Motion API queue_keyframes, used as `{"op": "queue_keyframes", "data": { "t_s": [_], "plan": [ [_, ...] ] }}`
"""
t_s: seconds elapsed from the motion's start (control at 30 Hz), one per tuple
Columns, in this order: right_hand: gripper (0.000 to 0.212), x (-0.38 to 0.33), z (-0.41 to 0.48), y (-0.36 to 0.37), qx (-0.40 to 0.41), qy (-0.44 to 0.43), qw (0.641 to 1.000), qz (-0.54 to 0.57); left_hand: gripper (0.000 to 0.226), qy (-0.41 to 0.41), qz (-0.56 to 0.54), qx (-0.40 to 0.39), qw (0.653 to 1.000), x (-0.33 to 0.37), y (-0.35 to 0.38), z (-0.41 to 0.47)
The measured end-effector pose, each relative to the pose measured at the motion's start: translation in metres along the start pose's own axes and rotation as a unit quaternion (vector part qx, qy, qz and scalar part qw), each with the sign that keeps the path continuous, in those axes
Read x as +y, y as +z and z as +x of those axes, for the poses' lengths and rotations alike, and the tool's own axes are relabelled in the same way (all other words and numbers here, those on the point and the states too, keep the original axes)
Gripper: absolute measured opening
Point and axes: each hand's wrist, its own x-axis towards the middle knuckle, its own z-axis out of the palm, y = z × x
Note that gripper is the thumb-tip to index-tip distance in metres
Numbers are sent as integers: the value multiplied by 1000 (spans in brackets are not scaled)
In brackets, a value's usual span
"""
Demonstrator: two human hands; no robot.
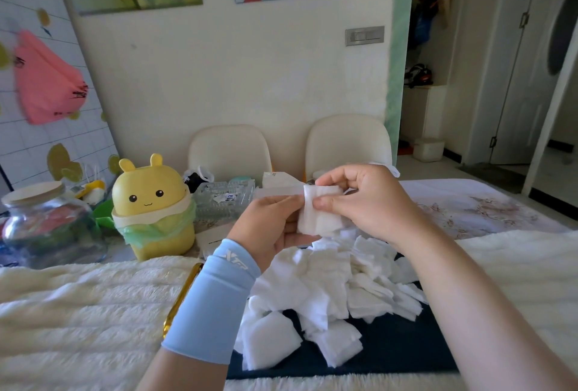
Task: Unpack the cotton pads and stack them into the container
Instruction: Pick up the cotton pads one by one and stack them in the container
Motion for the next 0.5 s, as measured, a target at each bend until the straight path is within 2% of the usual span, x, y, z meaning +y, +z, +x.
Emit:
{"op": "queue_keyframes", "data": {
  "t_s": [0.1,0.2,0.43,0.5],
  "plan": [
    [20,-1,1,0,12,35,994,102,27,-2,-40,2,999,0,0,1],
    [21,-2,0,-1,12,45,991,127,28,4,-60,11,998,-1,-2,3],
    [29,4,2,9,70,19,997,12,43,13,-41,-57,997,2,-6,1],
    [41,7,2,8,45,39,998,-11,35,34,-3,-73,997,2,-9,-1]
  ]
}}
